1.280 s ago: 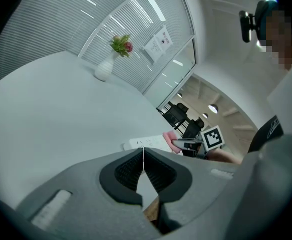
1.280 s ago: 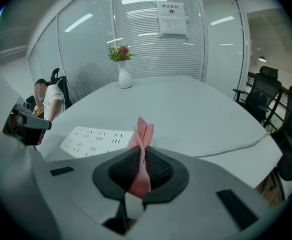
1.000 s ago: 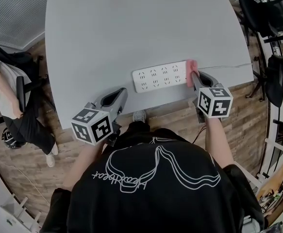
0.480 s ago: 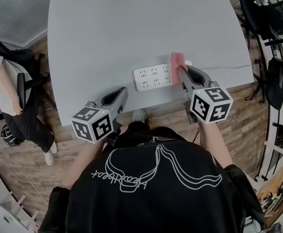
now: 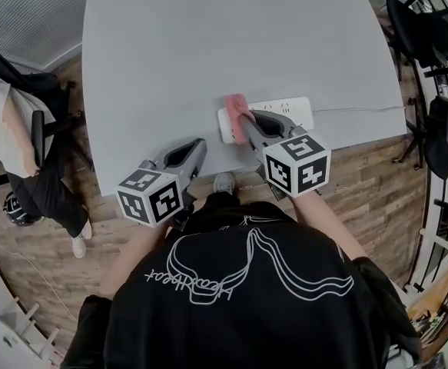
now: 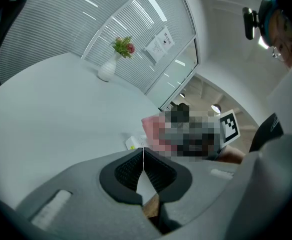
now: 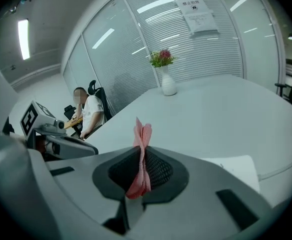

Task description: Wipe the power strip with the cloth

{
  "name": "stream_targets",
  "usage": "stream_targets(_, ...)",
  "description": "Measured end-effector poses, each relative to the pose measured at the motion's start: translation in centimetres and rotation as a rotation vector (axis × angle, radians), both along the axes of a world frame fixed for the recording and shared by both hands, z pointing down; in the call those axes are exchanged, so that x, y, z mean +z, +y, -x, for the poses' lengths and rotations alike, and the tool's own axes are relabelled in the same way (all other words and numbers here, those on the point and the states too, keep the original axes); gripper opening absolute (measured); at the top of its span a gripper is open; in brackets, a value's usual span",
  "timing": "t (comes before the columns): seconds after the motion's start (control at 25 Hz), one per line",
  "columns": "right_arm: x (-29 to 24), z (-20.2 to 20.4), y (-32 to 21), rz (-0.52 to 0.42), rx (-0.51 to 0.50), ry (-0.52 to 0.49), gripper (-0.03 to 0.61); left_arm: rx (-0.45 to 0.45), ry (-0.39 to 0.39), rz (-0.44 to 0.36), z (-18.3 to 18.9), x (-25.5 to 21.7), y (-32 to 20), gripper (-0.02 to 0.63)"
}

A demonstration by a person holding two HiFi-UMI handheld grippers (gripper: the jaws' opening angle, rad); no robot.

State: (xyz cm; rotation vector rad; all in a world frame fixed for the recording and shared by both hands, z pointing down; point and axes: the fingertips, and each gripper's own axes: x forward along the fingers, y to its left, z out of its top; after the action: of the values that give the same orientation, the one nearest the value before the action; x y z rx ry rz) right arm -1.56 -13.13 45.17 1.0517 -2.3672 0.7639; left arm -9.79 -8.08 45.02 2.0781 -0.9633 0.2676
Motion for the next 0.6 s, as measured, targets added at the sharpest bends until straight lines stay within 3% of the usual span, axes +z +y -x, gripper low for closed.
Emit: stream_targets(0.6,3.3,3.2,1.3,0.025,-0.098,0.094,0.035,-0.009,-0.016,0.015,0.6,0.7,-0.2,0.014)
